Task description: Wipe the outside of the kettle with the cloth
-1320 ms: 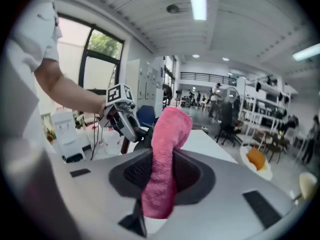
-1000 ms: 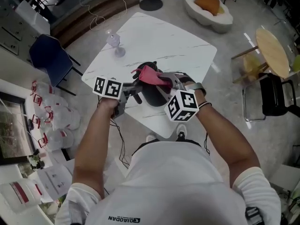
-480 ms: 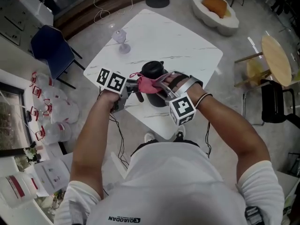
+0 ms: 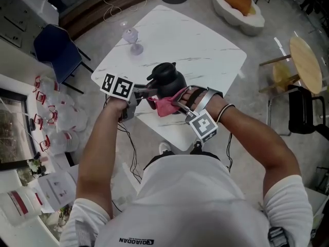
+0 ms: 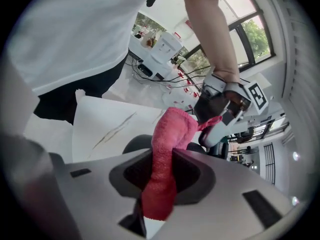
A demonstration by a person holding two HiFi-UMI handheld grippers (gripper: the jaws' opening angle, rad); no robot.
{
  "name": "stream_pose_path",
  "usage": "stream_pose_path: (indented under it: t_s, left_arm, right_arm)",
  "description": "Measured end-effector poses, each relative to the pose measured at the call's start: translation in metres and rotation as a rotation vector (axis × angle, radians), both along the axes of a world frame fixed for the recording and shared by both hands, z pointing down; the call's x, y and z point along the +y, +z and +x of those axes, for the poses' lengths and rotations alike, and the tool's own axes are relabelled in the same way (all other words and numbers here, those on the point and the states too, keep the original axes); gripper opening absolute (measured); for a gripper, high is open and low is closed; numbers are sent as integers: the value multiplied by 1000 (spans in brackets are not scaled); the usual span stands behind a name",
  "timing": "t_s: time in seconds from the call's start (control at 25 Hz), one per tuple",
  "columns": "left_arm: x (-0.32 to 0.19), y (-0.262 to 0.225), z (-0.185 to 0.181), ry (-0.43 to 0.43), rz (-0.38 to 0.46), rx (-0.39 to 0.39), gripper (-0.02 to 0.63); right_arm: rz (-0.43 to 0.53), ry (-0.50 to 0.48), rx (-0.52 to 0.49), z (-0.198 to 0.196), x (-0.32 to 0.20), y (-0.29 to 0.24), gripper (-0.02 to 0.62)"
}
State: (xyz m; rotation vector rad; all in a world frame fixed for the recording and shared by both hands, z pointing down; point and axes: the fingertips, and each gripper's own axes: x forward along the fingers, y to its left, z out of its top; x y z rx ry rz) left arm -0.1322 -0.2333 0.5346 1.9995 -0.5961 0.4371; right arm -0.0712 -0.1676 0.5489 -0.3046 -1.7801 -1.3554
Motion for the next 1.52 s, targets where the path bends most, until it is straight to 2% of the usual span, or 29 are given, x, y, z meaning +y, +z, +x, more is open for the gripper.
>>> stream_pose_path:
  t_s: [0.48,1.0,1.12,1.32,1.4,1.52]
  left_arm:
    - [2,2,-5,-18,-9,1,103]
    - [3,3,-6,-47,-14,6,103]
    - [4,3,-7,-58,-12,9,103]
    - [10,5,-9,-64,15,4,103]
    - [13,6,-10,-67,32,0,103]
    - [16,8,-12,-92,66,12,104]
  right_arm:
    - [-51,-63,62,22,28,46,107]
    - [-135,-51,146,47,52,94,107]
    - [-166,-13,152,54,53,103,106]
    - [-257,115,55,54,46,85,107]
    - [-329,178,3,57,46,72,107]
    - [-501,312,-90,64,46,51,107]
